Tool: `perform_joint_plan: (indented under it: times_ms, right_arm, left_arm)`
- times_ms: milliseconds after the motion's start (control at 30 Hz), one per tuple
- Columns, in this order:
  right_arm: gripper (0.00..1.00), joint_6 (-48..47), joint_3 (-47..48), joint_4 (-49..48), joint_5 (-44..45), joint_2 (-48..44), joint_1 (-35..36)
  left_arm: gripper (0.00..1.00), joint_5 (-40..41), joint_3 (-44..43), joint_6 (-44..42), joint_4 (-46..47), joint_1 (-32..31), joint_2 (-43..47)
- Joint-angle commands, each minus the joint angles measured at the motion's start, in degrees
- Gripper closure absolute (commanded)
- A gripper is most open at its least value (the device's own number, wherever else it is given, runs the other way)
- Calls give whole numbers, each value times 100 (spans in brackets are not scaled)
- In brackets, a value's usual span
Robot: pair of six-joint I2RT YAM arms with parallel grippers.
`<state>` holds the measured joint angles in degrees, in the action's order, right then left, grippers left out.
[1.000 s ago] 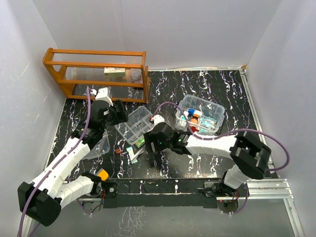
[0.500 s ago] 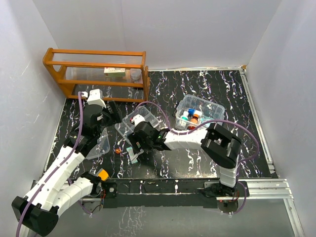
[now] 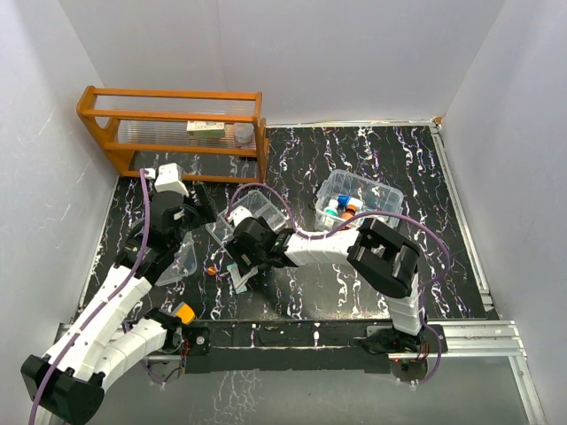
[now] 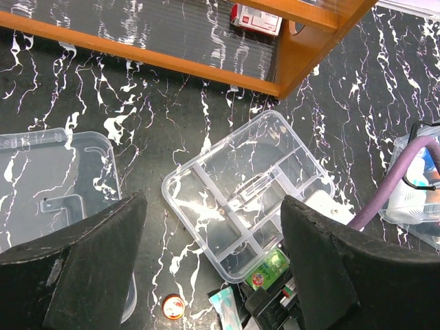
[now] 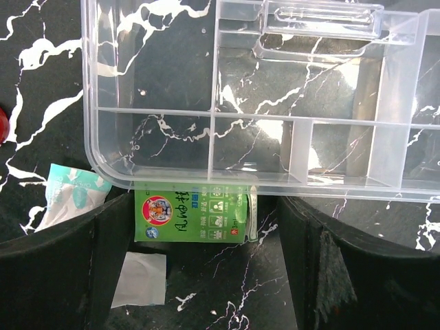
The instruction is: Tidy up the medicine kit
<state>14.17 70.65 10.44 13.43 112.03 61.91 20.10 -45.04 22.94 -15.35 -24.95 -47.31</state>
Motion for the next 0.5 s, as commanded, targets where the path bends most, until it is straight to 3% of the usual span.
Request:
perform_joint_plan:
  times_ms: [0,167,467]
  right_arm:
    - [18,-379,232,69,-28,145,83]
    - [20,-378,292,156,136,220,152]
    - [42,-16,92,318,483,-71,206]
  left_arm:
    - [22,91,-23,-70,104,-6,3]
    - [22,97,-24,-61,120,-10,-20]
    - [22,108,-23,-70,111,-3,-24]
